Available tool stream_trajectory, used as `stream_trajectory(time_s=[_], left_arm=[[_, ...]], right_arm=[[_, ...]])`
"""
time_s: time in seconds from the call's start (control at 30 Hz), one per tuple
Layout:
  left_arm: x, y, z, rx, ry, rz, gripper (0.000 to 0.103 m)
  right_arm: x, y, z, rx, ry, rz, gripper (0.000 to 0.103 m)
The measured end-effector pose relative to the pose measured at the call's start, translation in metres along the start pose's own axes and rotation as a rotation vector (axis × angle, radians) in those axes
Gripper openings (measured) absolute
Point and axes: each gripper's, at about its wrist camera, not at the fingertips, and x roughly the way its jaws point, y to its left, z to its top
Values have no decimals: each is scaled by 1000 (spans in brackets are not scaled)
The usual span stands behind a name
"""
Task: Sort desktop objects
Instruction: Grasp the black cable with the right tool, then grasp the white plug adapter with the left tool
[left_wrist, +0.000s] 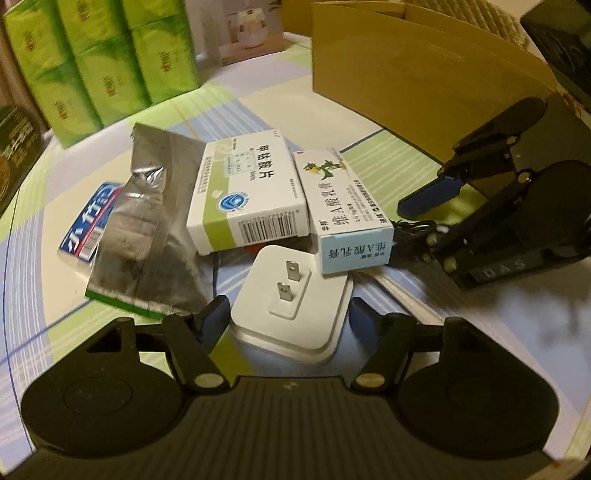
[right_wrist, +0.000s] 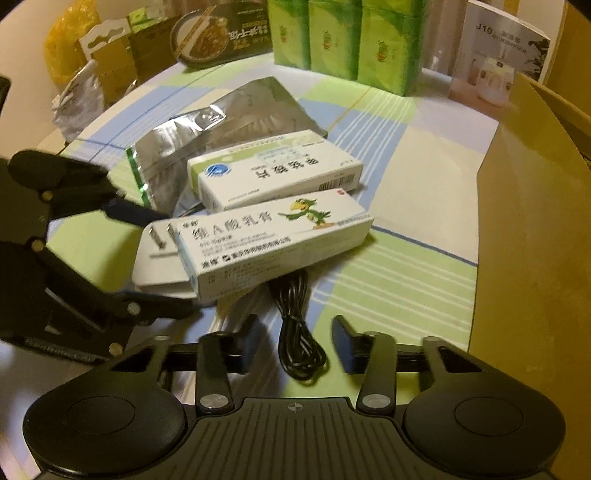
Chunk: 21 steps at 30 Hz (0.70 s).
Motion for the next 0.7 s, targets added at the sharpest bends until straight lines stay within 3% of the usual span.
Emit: stream_trajectory(time_s=[0.03,0.33,0.47,0.7], left_arm=[[-1,-1,-1,-5,3,3,64],[-25,-18,-22,-33,40,12,64],[-46,-36,-37,-66,34,-20,64],[-68,-75,-57,-23,12,-49,62]], right_arm=[[0,0,0,-1,-3,-3,16],[-17,11,-16,-6,5,4,11],[-37,20,-31,-14,13,29,11],[-63,34,-68,29,23,29,11]])
